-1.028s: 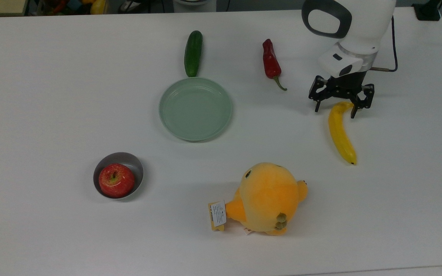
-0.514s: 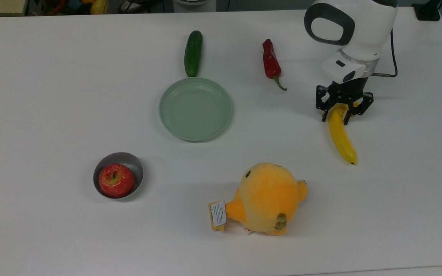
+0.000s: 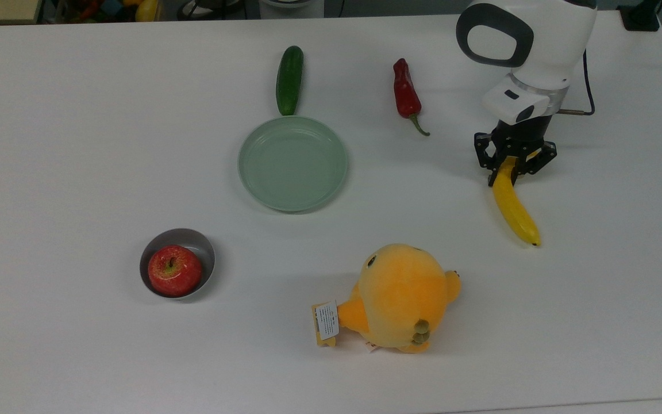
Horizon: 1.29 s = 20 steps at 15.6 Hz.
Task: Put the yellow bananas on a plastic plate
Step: 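Lower the gripper and close it on the banana's stem end, then lift the banana and carry it over the green plate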
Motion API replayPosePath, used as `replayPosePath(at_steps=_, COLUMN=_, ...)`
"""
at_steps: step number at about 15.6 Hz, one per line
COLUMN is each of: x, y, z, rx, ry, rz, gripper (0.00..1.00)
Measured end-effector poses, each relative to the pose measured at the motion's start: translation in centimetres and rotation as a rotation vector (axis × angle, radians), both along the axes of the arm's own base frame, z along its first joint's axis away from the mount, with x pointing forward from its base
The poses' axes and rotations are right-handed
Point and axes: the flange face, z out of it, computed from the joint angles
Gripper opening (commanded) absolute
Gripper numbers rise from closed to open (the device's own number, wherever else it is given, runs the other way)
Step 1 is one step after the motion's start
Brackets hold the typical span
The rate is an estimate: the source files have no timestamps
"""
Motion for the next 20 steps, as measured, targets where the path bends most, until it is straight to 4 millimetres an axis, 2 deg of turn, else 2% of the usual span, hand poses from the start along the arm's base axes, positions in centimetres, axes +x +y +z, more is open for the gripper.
replayPosePath(at_steps=3, x=0.3, y=-0.1, z=0.5, rx=-0.003, ry=-0.016, rz=0.003, gripper=0.07)
replayPosePath(at_steps=7, x=1.7, y=-1.8, z=3.6, rx=0.002, ry=-0.061, rz=-0.011, gripper=0.07)
replayPosePath(at_steps=10, x=1.4, y=-3.8, z=5.8, rx=-0.034, ry=-0.087, rz=0.022, gripper=0.07)
replayPosePath(at_steps=15, x=0.9, y=-9.4, z=7.6, rx=-0.14, ry=-0.094, rz=0.082, gripper=0.08)
replayPosePath(at_steps=20, x=0.9, y=-16.2, z=9.4, rx=-0.23, ry=-0.042, rz=0.149, gripper=0.07)
